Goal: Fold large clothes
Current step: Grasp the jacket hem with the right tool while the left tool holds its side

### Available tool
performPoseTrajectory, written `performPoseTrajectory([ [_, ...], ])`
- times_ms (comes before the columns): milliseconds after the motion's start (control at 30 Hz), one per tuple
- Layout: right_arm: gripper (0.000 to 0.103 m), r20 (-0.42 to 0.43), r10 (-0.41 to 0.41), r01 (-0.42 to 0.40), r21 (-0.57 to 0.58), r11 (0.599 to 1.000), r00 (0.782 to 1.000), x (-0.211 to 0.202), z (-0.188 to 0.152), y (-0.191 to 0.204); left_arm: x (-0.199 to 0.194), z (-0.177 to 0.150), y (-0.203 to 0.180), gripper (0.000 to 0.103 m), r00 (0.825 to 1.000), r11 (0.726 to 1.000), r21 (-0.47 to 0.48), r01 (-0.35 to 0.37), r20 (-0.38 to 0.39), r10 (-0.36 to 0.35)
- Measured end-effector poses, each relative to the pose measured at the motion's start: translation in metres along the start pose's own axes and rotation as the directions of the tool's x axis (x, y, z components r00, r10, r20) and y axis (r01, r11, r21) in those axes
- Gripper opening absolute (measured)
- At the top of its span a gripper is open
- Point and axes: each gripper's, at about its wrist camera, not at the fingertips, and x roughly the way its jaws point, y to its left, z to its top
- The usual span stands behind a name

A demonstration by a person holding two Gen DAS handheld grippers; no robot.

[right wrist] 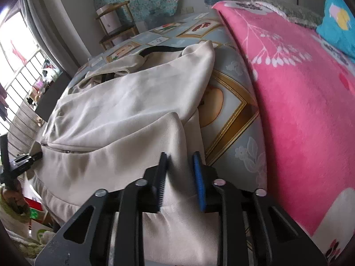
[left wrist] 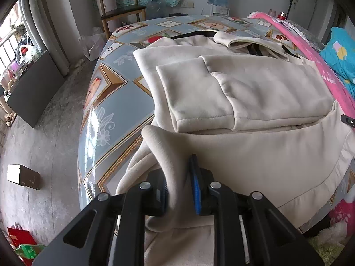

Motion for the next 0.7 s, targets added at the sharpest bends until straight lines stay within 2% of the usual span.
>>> performPoseTrajectory([
  [167, 0.008, 0.048, -0.057, 0.059, -0.036, 0.998, 0.997, -0.012, -0.001, 0.012, -0.012, -0.004, -0.002, 0.010, 0.999, 0.999, 0.034, -0.005, 0.047, 0.004],
  [300, 0.005, 0.119, -0.089, 0.094, -0.039, 0.995, 0.989, -0.036, -0.008, 0.023, -0.039, -0.011, 0.003, 0.007, 0.990, 0.998, 0.019, 0.054, 0.128, -0.056],
  [433, 0.005, 0.175, -0.134, 0.145, -0.052, 0.988, 0.975, -0.058, -0.017, 0.035, -0.069, -0.021, 0.005, 0.007, 0.970, 0.994, 0.029, 0.110, 0.215, -0.113],
  [700, 0.005, 0.281, -0.129, 0.140, -0.020, 0.990, 0.951, -0.094, -0.023, 0.045, -0.115, -0.029, 0.005, 0.006, 0.923, 0.986, 0.025, 0.166, 0.348, -0.164],
])
